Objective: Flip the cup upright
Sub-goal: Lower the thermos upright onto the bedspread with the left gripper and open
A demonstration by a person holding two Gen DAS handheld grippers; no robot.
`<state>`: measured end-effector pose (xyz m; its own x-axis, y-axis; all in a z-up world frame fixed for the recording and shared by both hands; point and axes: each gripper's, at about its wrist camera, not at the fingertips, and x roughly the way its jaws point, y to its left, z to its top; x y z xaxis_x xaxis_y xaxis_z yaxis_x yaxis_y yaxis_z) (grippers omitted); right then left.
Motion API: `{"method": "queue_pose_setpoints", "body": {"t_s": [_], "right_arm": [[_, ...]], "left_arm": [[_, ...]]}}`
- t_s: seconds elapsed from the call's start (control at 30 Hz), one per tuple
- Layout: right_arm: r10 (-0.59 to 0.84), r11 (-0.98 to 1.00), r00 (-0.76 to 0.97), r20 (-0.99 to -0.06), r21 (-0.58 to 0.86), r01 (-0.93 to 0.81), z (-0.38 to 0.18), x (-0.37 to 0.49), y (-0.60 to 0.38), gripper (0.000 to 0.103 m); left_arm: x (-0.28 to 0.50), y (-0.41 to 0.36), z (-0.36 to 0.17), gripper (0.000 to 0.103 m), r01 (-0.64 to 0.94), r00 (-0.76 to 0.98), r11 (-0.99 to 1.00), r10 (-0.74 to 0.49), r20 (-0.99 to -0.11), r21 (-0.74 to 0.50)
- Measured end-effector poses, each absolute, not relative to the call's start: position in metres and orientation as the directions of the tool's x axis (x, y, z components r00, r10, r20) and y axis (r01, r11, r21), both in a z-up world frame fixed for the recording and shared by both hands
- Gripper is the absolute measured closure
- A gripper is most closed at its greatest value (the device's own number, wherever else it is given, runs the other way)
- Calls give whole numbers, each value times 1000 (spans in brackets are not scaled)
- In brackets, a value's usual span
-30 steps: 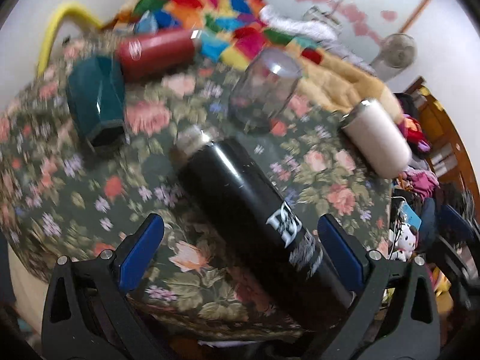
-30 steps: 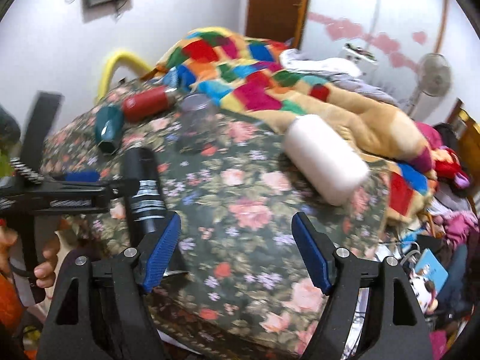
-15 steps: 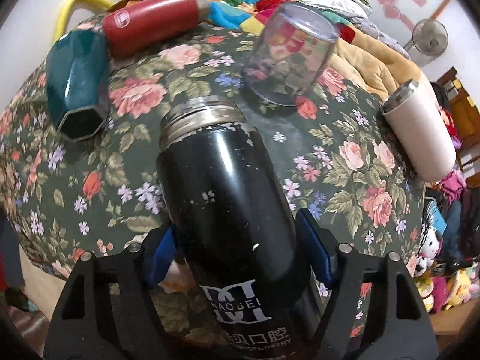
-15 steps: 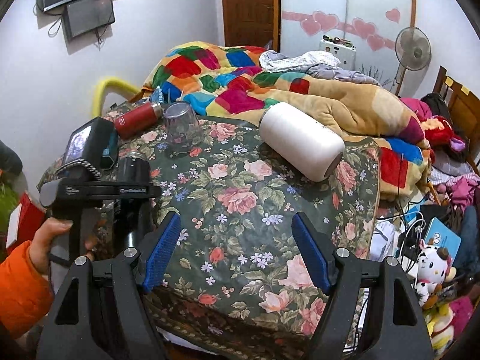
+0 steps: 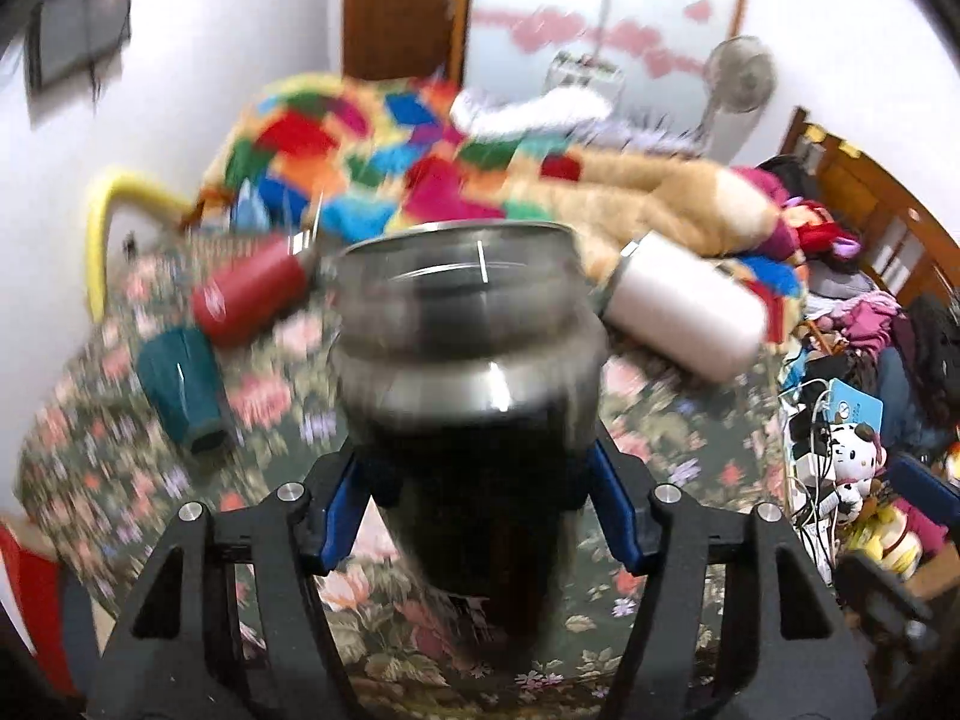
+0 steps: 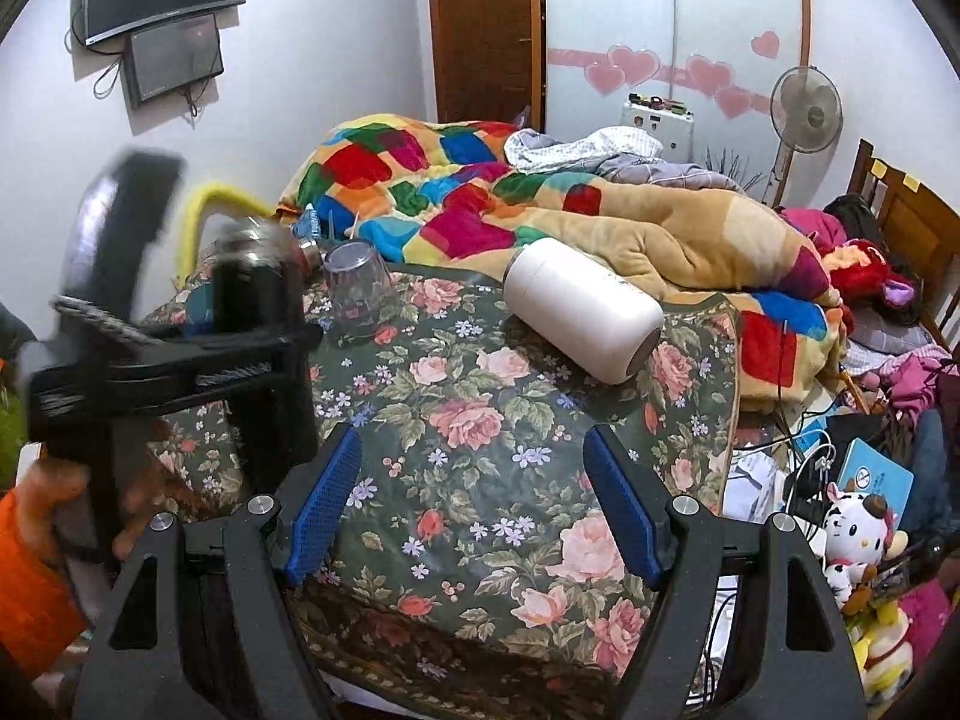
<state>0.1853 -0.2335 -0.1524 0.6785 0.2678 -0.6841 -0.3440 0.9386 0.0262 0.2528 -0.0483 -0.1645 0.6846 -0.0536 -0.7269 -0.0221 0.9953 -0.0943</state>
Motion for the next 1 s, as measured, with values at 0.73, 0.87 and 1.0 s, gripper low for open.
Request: {"method": "queue_pose_setpoints", "body": {"t_s": [0.73, 0.87, 1.0], "right_arm": [[266, 949, 683, -680, 59, -311, -155, 196, -241, 29], [266, 947, 678, -685, 54, -317, -158, 197, -239, 29], [264, 948, 682, -682, 52, -315, -156, 196, -240, 29]], "left_arm": [[260, -66, -150, 39, 88, 689, 996, -86, -719, -35], [261, -68, -157, 39, 92, 677, 995, -91, -731, -38], [259, -69, -164, 39, 99, 671, 994, -93, -736, -36]]}}
